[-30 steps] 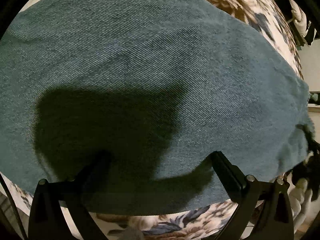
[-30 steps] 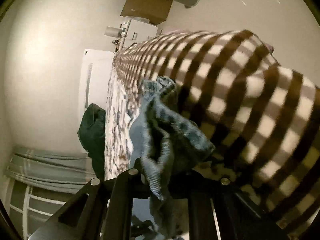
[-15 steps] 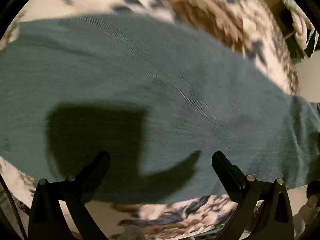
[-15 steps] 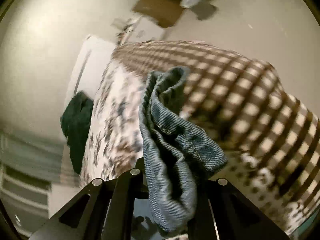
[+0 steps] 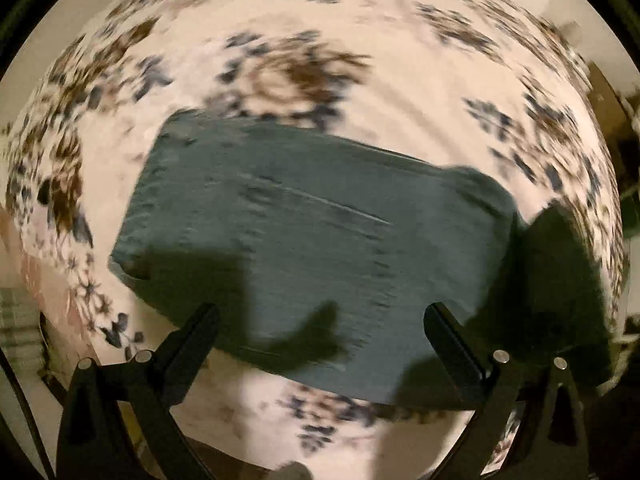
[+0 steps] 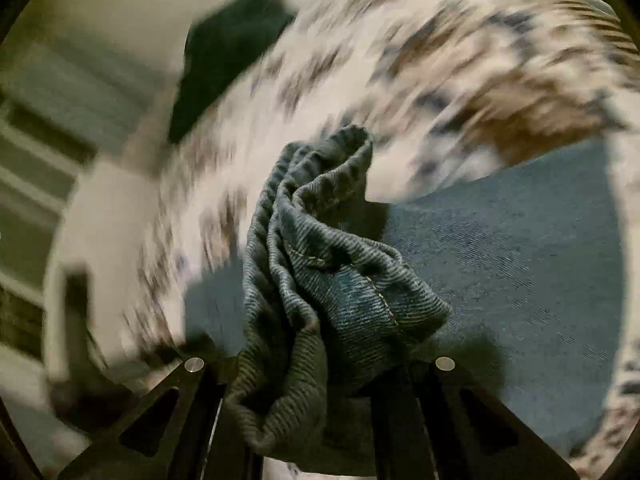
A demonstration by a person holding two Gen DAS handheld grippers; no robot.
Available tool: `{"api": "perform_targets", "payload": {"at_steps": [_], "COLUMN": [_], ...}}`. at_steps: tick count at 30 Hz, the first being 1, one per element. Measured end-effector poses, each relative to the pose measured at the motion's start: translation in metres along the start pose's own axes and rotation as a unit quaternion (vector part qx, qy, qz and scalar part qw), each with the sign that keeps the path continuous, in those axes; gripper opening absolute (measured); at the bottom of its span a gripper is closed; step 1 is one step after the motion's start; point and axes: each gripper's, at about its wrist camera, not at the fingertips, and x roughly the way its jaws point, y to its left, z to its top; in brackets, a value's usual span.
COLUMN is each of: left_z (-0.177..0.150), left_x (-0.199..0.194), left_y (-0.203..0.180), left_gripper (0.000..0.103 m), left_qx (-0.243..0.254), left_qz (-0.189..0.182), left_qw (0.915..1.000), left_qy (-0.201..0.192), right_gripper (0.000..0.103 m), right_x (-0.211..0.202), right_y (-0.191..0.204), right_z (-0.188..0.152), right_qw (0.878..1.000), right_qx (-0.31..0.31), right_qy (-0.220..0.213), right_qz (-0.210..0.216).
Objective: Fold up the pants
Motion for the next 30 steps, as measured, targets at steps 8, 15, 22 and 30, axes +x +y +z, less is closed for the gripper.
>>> {"api": "perform_targets", "payload": {"at_steps": [8,15,22,30], "left_z": [0.008,0.012,-0.001,-0.003], "left_x": [0.005,0.035,0.057,0.036], "left_y": [0.030,-0.026,-0.071,-0.045], "left_gripper": [0.103,0.103,0.036,0.039], "left_qx": [-0.023,0.015,0.145,0.098], "left_qz": [-0.111,-0.183,-0.095,-0.128], "left_qw": [0.9930,0.9799,0.9846,0.9869], "left_qy": [0.034,0.079,0.023,-0.010], "right_gripper": [0.102,0.102,0.101,0.100], "right_x": [0.024,-0.049,-0.057,-0.045], "right_y": [-0.007,-0.047,-0.125,-0.117], "right_z": [0.015,0.042,0.051,0.057], "right_qw": [0.997,0.997,0.983,0.974], "right_qx": [0.018,0.045,0.117,0.114], "right_qy": [0.067,0.049,0.043,0.057], "right_qz": [0.039,-0.027,-0.136,-0.188]}}
